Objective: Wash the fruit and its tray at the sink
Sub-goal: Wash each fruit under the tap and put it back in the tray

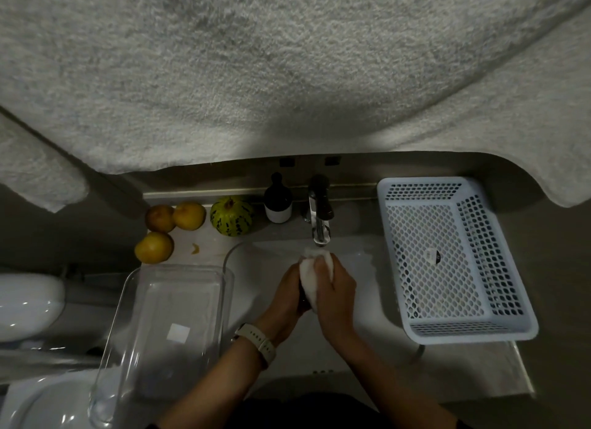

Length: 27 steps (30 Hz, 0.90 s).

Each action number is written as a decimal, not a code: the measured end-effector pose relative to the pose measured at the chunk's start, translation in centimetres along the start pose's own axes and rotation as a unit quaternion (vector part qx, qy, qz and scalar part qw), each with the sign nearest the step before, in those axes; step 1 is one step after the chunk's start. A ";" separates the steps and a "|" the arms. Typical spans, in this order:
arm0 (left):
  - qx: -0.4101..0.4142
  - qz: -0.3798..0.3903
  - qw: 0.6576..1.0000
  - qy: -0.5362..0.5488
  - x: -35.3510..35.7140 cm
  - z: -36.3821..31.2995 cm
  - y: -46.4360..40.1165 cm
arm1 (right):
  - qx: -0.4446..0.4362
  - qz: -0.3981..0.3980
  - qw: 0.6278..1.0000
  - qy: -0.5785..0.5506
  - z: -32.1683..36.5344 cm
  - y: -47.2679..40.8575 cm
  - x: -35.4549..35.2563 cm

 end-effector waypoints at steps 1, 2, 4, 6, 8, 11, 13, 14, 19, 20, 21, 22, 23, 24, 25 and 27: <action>-0.016 -0.003 1.000 0.017 -0.1 0.2 -0.2 | -0.006 -0.002 1.000 -0.001 0.0 -0.1 -0.1; -0.034 -0.005 0.999 0.037 -0.1 0.5 -0.3 | -0.017 0.000 1.000 -0.002 0.2 -0.2 -0.2; -0.069 0.011 0.994 0.088 0.0 0.9 -0.4 | -0.063 0.031 0.998 0.003 0.8 -0.3 -0.2; -0.092 0.058 0.981 0.160 0.2 1.2 -0.2 | -0.122 0.104 0.987 0.021 1.5 0.0 0.2; -0.110 0.085 0.969 0.206 -0.1 1.2 0.1 | -0.211 0.178 0.958 0.074 2.2 0.5 0.5; -0.124 0.099 0.967 0.198 -0.3 1.0 0.1 | -0.289 0.231 0.920 0.128 2.4 0.7 0.4; -0.097 0.082 0.983 0.128 -0.2 0.8 -0.2 | -0.187 0.202 0.961 0.023 1.7 0.4 0.1; -0.074 0.065 0.991 0.085 -0.4 0.6 -0.3 | -0.104 0.156 0.981 -0.047 1.1 0.3 0.0; 0.132 -0.017 0.979 -0.151 -1.8 -2.2 -0.2 | 0.249 -0.043 0.946 -0.203 -3.8 1.0 0.0; 0.160 -0.019 0.971 -0.177 -1.9 -2.5 0.0 | 0.302 -0.037 0.922 -0.239 -4.5 1.2 0.3; 0.178 -0.017 0.963 -0.200 -1.9 -2.8 0.1 | 0.345 -0.032 0.899 -0.270 -5.0 1.4 0.6; 0.185 -0.008 0.957 -0.222 -1.9 -2.8 0.1 | 0.376 -0.029 0.877 -0.298 -5.4 1.6 0.7; 0.182 0.003 0.954 -0.239 -1.9 -2.7 0.1 | 0.394 -0.023 0.864 -0.314 -5.5 1.7 0.8; 0.170 0.018 0.955 -0.244 -1.8 -2.3 0.0 | 0.394 -0.014 0.861 -0.321 -5.6 1.6 0.9; 0.150 0.030 0.958 -0.242 -1.7 -1.8 0.0 | 0.386 -0.007 0.864 -0.323 -5.5 1.3 0.8; 0.118 0.036 0.968 -0.221 -1.8 -1.3 -0.1 | 0.365 -0.011 0.877 -0.314 -5.2 0.8 0.4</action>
Point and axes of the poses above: each hand's wrist, its own y-axis away from the middle knuckle, its own x-axis out of the palm, z = x × y, the point moved 7 cm from there along -y, towards the middle knuckle, and after that the axes turned 11 degrees about -y, right-handed, at the moved point
